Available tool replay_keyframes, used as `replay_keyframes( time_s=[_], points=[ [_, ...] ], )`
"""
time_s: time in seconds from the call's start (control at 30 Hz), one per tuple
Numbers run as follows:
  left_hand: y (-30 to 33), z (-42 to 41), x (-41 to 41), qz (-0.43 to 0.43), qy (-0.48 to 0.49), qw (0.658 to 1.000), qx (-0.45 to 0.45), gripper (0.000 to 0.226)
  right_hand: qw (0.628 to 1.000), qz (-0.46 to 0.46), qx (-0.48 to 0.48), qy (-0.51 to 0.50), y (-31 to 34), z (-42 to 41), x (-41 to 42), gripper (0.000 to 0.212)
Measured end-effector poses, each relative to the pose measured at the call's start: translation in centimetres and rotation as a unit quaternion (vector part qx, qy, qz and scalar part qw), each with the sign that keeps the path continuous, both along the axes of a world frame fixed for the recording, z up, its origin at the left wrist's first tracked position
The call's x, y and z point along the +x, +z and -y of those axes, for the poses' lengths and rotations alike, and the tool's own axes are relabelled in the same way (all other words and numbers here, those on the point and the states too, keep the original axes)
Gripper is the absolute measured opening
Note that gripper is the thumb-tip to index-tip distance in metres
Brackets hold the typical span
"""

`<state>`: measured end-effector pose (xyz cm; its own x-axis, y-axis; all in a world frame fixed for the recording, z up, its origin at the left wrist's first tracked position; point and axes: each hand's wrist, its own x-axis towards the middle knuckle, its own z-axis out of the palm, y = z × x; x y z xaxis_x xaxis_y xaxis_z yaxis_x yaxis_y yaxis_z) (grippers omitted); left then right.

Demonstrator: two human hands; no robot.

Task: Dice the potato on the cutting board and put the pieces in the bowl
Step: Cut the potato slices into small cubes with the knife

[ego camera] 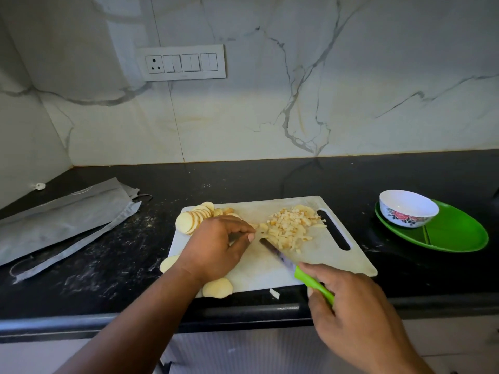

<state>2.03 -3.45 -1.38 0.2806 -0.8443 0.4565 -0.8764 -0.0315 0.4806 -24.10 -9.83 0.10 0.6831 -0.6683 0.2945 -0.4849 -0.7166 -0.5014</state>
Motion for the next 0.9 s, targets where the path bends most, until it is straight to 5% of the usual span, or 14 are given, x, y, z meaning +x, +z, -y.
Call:
replay_keyframes(
  time_s=[0.27,0.47,0.6,0.73,0.9],
  points=[
    [1.0,-0.1,-0.4,-0.008,-0.016,1.000,-0.014,0.013,0.996,0.033,-0.030,0.074,1.0,6.5,-3.9,0.012],
    [3.0,-1.8,-0.1,-0.009,-0.040,0.997,0.058,0.024,0.986,0.033,-0.011,0.163,0.5,9.9,-6.6,0.010],
    [3.4,-4.0,0.7,0.023,-0.080,0.991,0.107,0.048,0.990,0.034,-0.039,0.133,-0.9,10.8,-6.2,0.013],
    [2.5,-5.0,0.7,0.043,-0.091,0.991,0.087,0.044,0.995,0.041,-0.072,0.059,-1.9,11.3,-4.9,0.016],
    [2.7,-6.5,1.2,0.057,-0.125,0.982,0.131,0.062,0.991,0.059,-0.049,0.111,-1.9,10.3,-4.3,0.013]
  ],
)
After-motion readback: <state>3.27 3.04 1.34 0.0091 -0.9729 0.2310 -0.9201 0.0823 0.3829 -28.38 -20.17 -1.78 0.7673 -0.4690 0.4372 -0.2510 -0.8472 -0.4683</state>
